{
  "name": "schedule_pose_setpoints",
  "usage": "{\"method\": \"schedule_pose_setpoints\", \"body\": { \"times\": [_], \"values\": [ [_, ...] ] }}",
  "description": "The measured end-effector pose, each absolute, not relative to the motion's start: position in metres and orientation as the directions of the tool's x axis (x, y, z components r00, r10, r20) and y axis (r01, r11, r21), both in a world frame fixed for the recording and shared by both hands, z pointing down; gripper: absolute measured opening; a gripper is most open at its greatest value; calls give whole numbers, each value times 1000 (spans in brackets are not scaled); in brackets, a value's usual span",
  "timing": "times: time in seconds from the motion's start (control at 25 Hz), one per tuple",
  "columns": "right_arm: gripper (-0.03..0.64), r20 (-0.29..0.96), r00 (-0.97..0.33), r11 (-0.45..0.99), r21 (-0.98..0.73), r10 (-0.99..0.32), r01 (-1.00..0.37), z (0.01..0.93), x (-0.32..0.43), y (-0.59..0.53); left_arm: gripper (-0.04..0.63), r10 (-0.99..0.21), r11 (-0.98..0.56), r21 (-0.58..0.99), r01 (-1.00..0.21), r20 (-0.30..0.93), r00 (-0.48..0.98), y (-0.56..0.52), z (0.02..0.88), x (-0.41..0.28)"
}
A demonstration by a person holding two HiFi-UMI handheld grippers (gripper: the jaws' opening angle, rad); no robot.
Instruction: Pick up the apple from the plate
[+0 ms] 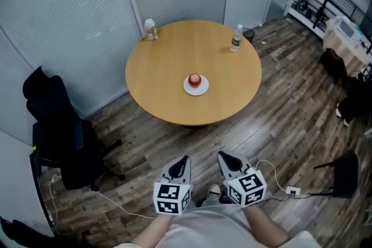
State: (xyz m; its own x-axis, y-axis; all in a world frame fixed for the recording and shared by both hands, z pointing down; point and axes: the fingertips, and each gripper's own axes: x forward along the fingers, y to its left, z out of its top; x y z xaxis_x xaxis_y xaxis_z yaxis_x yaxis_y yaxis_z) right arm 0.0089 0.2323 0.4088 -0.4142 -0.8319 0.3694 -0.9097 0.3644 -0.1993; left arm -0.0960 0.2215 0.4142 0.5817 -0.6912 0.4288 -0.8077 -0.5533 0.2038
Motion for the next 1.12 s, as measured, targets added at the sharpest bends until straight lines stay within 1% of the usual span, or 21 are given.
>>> {"method": "schedule_pose_setpoints", "body": {
  "times": [0.36,0.52,0.68,0.84,1.12],
  "values": [
    [31,376,-440,395,-194,-815,-898,409,6,232,2,-684,-556,212,-804,432,587,222,415,-92],
    [32,375,-448,386,-232,-812,-893,412,10,230,2,-689,-552,209,-807,432,583,221,415,-91],
    [32,376,-445,371,-256,-813,-893,414,24,226,2,-691,-541,214,-814,439,574,218,416,-83],
    [32,382,-444,374,-246,-811,-894,418,40,222,2,-707,-523,207,-827,436,556,216,415,-73],
    [32,379,-478,410,-250,-792,-877,422,64,217,2,-723,-499,195,-844,443,530,220,424,-43]
  ]
}}
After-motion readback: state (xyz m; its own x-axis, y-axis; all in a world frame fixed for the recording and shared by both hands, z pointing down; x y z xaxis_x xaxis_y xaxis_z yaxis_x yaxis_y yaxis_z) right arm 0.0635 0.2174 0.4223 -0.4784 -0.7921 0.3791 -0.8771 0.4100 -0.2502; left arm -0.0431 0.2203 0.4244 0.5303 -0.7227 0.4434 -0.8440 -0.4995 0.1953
